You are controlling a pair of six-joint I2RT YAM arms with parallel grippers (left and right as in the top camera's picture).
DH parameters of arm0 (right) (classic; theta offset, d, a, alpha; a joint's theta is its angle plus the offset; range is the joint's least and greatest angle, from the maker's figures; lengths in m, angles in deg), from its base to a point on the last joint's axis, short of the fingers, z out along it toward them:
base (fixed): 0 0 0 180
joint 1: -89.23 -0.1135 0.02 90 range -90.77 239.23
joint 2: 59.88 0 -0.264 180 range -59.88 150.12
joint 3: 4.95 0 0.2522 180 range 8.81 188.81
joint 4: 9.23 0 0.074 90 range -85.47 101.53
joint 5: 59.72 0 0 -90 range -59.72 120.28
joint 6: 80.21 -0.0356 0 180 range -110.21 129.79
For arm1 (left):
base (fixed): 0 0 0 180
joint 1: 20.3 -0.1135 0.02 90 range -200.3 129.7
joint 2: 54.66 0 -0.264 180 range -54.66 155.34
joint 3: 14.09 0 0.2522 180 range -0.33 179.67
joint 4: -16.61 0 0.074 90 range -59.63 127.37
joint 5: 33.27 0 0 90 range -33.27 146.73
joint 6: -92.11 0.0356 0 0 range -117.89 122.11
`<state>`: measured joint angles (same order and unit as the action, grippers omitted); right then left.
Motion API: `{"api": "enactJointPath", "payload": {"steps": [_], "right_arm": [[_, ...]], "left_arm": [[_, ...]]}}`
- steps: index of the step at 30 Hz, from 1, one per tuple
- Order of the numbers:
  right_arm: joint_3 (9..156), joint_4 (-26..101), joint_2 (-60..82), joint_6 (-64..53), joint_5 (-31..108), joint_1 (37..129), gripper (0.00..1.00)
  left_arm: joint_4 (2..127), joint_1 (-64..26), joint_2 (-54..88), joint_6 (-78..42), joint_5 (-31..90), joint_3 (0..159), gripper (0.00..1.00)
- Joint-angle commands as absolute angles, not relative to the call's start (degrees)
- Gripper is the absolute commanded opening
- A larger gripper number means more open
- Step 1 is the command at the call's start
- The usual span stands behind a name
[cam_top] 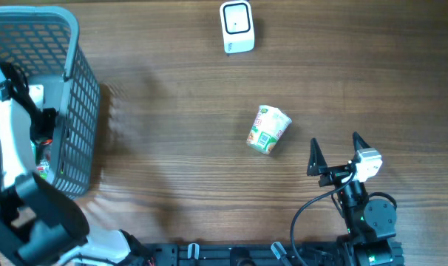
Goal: Scan the item barcode
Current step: 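Reach the left gripper into the basket and grasp the green snack bags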
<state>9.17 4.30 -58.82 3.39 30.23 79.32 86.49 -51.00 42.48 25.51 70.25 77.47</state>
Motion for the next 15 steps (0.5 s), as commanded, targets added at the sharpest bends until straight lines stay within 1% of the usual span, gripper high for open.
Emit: {"api": "enactJointPath", "payload": {"steps": [1,3,6,9,12,15], "right_arm": [[9.11,4.06,-59.08,3.61,29.31,79.60,1.00],[9.11,4.06,-59.08,3.61,29.31,79.60,1.00],[9.11,4.06,-59.08,3.61,29.31,79.45,1.00],[9.11,4.06,-59.08,3.61,29.31,79.45,1.00],[9.11,4.06,-59.08,3.61,29.31,79.45,1.00],[9.11,4.06,-59.08,3.61,29.31,79.45,1.00]], "left_arm": [[86.77,-51.21,32.12,22.14,60.37,77.25,1.00],[88.23,-52.33,29.34,19.04,59.74,77.23,1.00],[91.49,-55.15,28.95,13.34,58.60,76.00,1.00],[89.09,-57.12,28.91,13.34,56.15,74.12,1.00],[82.68,-58.08,29.02,17.27,58.27,74.12,1.00],[81.04,-58.08,31.00,27.02,62.03,74.12,1.00]]}}
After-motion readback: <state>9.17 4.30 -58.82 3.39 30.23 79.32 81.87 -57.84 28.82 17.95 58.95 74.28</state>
